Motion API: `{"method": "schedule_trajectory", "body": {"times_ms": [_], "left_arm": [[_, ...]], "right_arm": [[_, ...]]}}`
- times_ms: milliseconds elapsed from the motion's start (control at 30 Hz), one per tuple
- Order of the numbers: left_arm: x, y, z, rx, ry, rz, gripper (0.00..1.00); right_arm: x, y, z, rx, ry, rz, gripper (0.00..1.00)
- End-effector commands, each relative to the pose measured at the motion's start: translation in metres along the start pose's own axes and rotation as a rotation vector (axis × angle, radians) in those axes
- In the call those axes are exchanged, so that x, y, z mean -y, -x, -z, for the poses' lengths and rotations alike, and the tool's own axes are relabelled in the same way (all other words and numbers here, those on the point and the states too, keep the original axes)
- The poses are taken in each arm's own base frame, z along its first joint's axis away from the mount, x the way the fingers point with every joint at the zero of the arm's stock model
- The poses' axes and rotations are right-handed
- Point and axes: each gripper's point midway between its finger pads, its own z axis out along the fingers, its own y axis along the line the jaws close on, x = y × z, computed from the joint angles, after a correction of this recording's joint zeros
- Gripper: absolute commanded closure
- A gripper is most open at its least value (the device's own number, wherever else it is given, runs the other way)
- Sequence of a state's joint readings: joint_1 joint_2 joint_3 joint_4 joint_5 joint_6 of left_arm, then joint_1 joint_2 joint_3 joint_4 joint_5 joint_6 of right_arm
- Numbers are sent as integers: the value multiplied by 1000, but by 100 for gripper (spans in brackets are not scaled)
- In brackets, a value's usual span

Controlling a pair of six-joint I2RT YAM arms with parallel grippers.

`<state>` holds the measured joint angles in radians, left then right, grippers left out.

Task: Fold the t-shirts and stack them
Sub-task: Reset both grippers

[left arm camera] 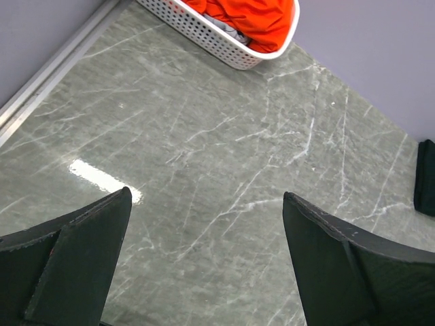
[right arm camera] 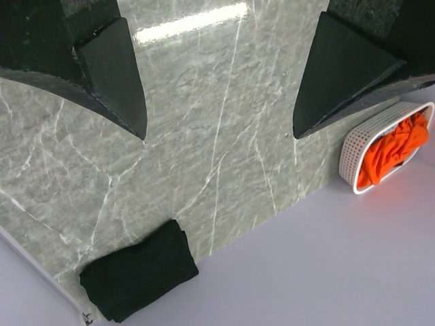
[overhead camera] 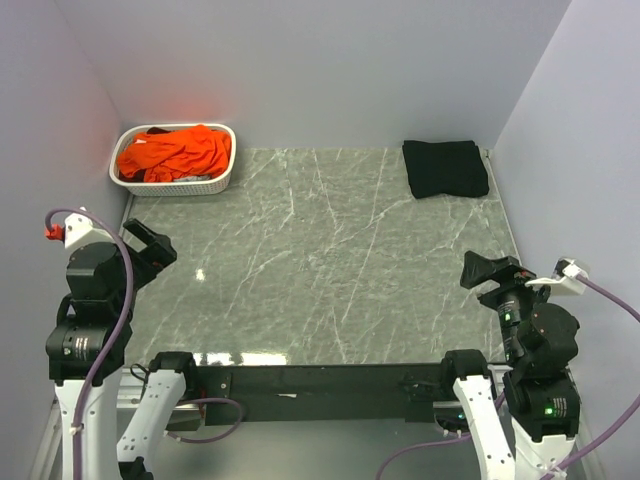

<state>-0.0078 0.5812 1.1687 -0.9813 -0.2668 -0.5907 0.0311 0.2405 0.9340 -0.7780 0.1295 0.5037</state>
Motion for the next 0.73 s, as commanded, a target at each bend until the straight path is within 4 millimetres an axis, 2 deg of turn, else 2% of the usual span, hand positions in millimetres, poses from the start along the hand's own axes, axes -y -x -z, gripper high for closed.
{"method": "schedule_trajectory", "body": {"times_ms": [0, 267, 533, 700], "left_arm": [[12, 2, -6, 2, -48, 5, 2], [13, -9, -10, -30, -65, 7, 3], [15, -8, -10, -29, -75, -1, 3], [16, -12, -12, -37, -89, -7, 2]], "right_arm": [[-4, 12, -4, 53, 9, -7, 6], [0, 2, -7, 35, 7, -19, 5], [0, 3, -7, 42, 8, -20, 4], [2, -7, -10, 23, 9, -25, 3]]}}
